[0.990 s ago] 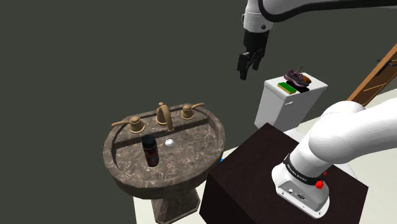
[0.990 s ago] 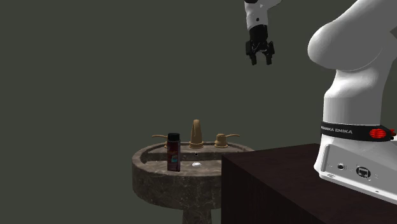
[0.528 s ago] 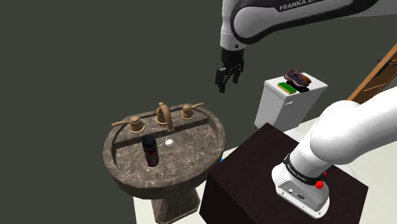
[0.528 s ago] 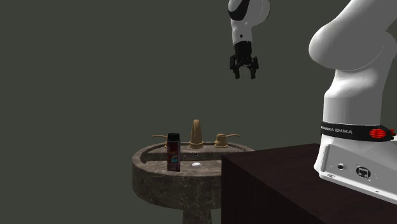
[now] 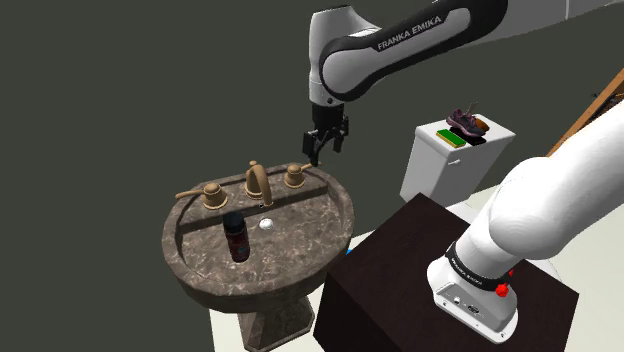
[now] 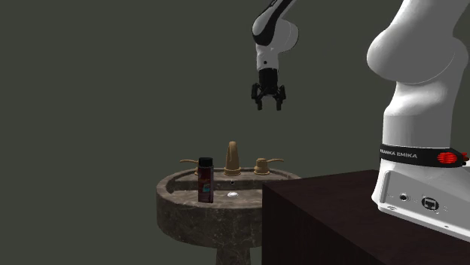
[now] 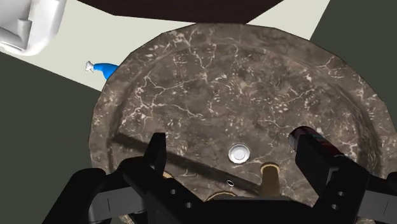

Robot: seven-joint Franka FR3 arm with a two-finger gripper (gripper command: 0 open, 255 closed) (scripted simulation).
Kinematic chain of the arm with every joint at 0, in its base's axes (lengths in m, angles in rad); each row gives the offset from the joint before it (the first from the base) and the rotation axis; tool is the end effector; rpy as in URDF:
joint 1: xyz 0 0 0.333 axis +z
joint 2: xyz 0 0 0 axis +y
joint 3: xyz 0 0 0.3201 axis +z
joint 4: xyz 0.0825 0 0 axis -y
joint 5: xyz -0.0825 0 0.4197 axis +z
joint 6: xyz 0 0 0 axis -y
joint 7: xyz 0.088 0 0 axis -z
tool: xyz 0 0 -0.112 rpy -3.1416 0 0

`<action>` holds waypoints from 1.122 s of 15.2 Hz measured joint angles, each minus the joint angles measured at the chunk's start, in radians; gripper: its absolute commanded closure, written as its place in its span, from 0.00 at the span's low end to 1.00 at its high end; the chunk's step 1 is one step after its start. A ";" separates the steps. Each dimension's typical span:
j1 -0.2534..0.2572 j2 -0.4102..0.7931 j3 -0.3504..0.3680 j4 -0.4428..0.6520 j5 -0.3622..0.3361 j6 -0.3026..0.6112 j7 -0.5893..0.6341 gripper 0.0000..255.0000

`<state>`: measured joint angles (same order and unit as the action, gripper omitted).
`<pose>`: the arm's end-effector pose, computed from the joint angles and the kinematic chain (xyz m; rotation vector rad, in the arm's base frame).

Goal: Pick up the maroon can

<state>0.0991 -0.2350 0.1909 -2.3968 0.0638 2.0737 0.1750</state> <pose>0.4574 0.1397 0.3768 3.1253 0.1165 -0.1429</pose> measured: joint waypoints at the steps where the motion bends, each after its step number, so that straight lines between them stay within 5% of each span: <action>1: 0.006 0.029 0.009 0.004 0.007 0.025 0.014 0.00; 17: 0.103 0.616 0.075 0.378 -0.002 0.252 0.194 0.00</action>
<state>0.2024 0.3808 0.2659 -2.0185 0.0621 2.3253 0.3693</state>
